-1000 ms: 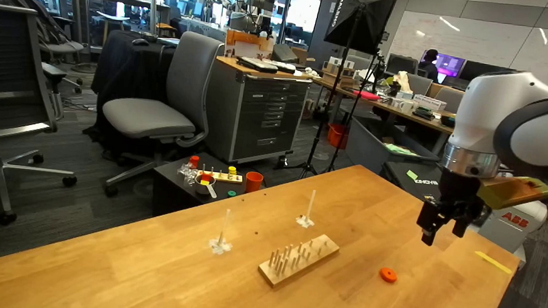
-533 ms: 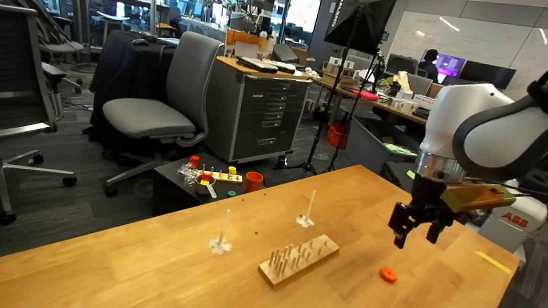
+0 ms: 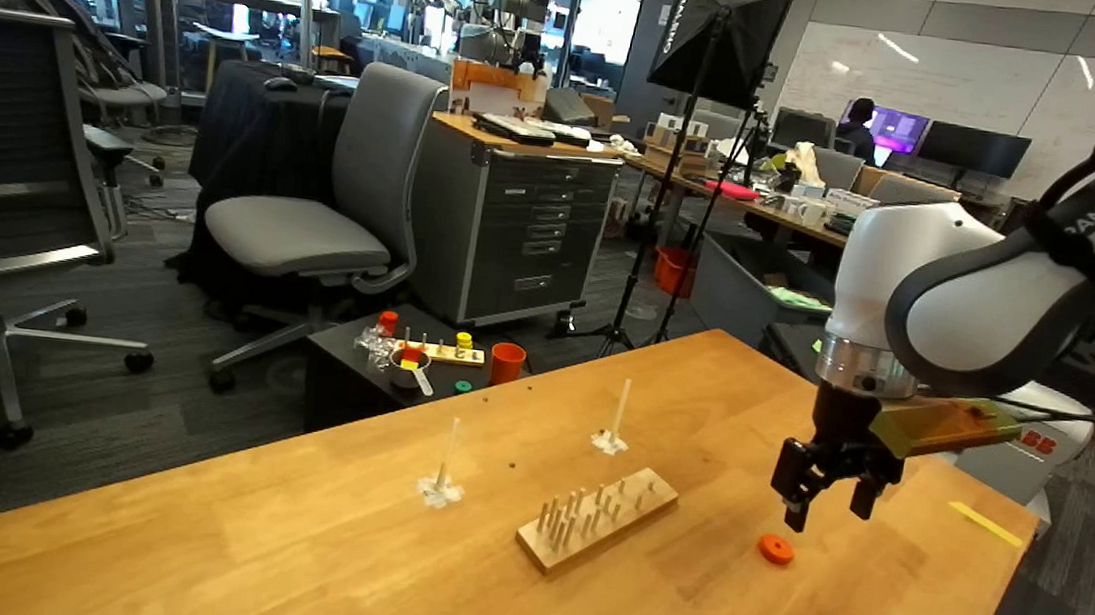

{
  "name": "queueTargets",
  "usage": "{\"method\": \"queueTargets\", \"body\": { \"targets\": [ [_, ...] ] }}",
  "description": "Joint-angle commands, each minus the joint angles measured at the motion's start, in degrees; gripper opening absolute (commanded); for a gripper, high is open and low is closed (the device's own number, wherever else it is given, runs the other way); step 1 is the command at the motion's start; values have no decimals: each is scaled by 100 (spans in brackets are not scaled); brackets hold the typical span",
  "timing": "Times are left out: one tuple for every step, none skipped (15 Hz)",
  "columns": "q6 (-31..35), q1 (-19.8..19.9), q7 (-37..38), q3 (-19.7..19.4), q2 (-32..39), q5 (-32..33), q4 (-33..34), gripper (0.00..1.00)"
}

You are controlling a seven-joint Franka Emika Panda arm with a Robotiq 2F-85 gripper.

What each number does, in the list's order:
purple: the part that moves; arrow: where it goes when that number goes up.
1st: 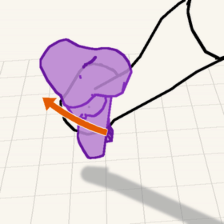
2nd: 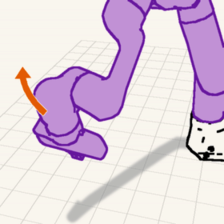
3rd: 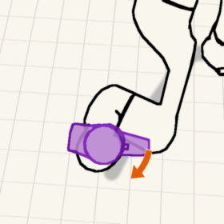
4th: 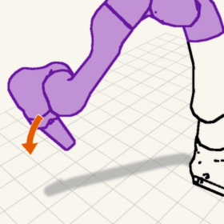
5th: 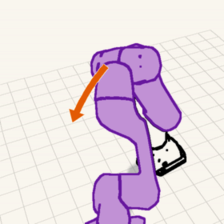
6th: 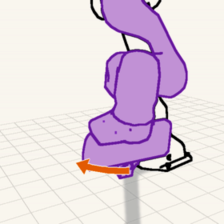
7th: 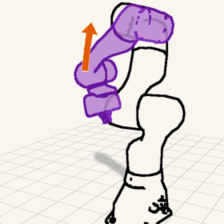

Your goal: Put the orange ring on the wooden platform

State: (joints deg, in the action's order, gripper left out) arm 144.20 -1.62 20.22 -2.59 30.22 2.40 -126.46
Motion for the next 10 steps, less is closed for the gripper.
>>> {"method": "queueTargets", "body": {
  "targets": [
    [-15, -134, -66, -97, 18, -92, 12, 100],
    [-16, -154, -64, -94, 17, -89, 12, 100],
    [-16, -165, -63, -93, 17, -88, 12, 100],
    [89, -200, -15, -194, -28, 25, -44, 100],
    [67, -168, -11, -221, 16, -8, -6, 100],
    [126, -123, -10, -256, 79, -48, 22, 100],
    [187, -89, -29, -283, 151, -69, 56, 100],
    [248, -40, -91, -274, 233, -116, 86, 100],
    [340, -9, -123, -262, 297, -152, 100, 100],
    [507, 59, -149, -191, 378, -280, 112, 100]
  ]
}}
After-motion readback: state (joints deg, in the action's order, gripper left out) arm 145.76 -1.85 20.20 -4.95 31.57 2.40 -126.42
